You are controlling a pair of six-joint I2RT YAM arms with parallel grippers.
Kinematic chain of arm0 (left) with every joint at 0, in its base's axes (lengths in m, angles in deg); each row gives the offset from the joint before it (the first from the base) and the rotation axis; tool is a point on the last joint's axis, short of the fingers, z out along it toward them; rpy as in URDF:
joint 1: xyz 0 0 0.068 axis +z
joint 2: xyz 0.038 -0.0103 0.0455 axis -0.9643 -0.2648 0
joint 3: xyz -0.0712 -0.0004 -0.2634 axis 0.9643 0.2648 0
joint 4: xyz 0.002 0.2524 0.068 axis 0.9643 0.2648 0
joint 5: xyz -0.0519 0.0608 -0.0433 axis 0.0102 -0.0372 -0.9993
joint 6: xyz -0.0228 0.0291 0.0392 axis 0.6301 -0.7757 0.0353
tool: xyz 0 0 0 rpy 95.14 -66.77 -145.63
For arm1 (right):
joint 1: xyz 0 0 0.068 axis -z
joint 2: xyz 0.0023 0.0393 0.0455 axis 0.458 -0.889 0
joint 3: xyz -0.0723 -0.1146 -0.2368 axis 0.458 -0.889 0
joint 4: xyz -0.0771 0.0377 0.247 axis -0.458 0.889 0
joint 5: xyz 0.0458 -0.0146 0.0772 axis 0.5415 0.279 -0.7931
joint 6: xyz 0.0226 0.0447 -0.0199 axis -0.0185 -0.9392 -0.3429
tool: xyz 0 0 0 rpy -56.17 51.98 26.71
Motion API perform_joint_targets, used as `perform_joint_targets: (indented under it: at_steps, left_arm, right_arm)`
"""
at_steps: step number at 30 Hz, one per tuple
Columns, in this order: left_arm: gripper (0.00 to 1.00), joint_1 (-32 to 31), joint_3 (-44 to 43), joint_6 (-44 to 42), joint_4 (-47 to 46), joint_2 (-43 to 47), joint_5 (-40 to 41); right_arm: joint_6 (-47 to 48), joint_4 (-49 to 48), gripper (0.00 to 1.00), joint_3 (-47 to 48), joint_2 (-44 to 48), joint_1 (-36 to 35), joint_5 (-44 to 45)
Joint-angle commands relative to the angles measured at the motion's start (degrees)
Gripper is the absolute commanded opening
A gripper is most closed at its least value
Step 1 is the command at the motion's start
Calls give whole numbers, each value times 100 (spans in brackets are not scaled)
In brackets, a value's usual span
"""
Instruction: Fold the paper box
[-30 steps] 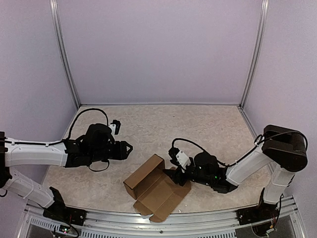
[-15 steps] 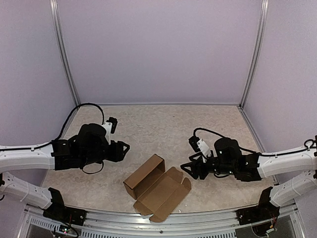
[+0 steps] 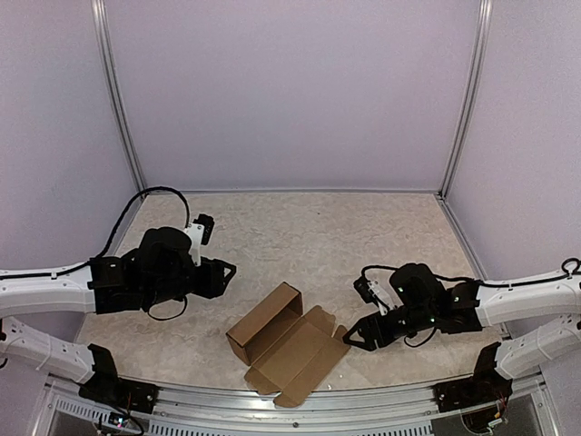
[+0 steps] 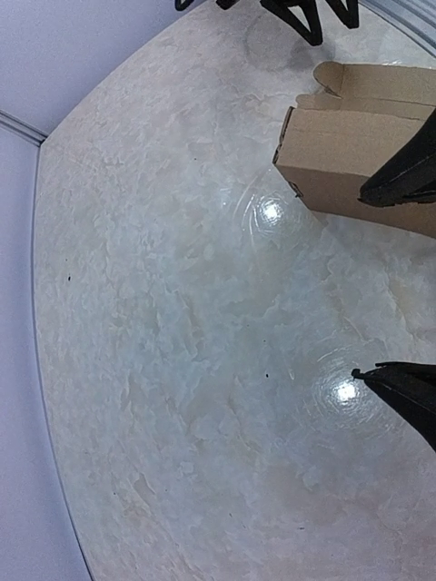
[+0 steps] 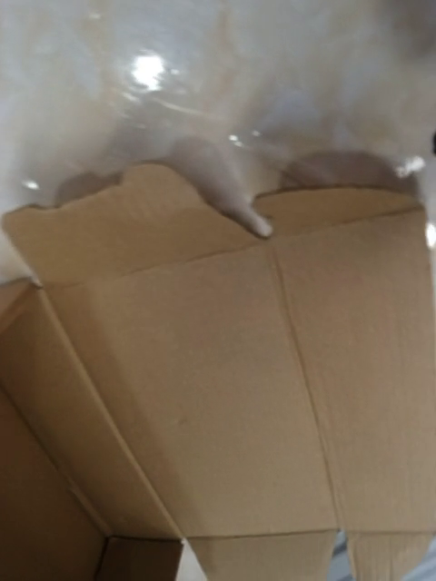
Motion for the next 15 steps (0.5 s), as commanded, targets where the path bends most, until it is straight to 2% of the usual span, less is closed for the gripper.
perform_joint_targets:
  at_steps: [1,12,15]
  left_arm:
    - [56,-48,-112,-128,98,67,56]
    - [56,-252,-240,-360,308,296,-98]
    - [55,-263,-235,-382,352,350,-97]
  right_arm:
    - [-447,47,60,-36,-145,34,-84]
    - [-395,-586,57,65,-840,42,-33]
    - [-347,-677,52,130,-1039,39,-27]
